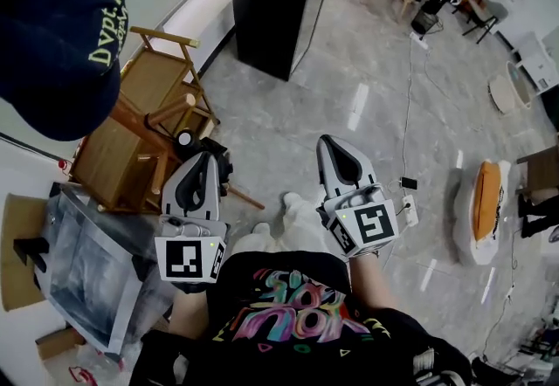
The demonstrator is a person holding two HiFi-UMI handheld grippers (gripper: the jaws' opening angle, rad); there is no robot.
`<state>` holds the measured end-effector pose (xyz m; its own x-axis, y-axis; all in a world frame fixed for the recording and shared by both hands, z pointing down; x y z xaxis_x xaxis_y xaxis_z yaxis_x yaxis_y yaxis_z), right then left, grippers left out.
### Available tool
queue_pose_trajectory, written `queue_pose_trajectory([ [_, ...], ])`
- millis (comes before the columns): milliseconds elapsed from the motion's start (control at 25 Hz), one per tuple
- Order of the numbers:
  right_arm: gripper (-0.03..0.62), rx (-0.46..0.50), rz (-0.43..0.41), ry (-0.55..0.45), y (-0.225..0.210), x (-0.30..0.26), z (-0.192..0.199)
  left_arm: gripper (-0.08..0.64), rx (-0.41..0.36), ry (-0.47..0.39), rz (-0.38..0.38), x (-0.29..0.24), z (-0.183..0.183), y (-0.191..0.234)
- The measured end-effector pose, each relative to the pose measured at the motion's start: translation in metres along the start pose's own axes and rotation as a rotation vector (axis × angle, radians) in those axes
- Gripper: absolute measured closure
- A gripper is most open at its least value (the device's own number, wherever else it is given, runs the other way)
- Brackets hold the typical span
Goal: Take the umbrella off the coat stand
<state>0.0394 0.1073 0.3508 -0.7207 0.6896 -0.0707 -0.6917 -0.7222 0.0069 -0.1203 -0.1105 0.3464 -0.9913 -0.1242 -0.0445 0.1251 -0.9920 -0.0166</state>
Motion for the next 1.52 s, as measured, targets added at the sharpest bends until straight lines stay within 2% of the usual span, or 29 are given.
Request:
queue_pose_trajectory([
  [160,0.578,0.001,-0.125,-0.004,-0.012,-0.045,-0.001,0.532,0.011,-0.008,-0.116,-0.013,-0.001,0.0],
  [440,0.578,0.031,-0.435,-0.023,-0.021,-0.14,-0.014,0.532,0.005,-0.02,-0.372,-0.044,-0.01,-0.008],
  [560,0.578,0.041,-0.554,-0.028,-0.018,-0.17,-0.018,0.532,0.004,-0.025,-0.5,-0.048,-0.012,-0.016],
  [760,0.578,0.07,-0.785,-0.031,-0.002,-0.209,-0.019,0.532,0.002,-0.019,-0.77,-0.039,-0.011,-0.04],
  [1000,0.578,0.085,-0.954,-0.021,0.019,-0.222,-0.015,0.532,0.023,-0.005,-0.992,-0.02,-0.005,-0.066],
  [1200,0.578,0.081,-1.046,-0.018,0.04,-0.221,-0.014,0.532,0.058,-0.004,-1.07,-0.012,0.0,-0.074],
  [1520,0.578,0.063,-1.084,-0.023,0.057,-0.208,-0.017,0.532,0.054,-0.012,-1.057,-0.003,-0.002,-0.066],
])
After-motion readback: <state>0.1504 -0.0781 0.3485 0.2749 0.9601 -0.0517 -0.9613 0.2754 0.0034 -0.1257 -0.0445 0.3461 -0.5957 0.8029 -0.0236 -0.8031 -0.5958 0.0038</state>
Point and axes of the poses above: the fingertips, and each gripper's own axes: x backward along the fingers, y to its left, z out of its underside, the point moved 10 cm from there along x, backward along the fingers, and after that the axes turned 15 degrees about z, right-handed, at the moved point
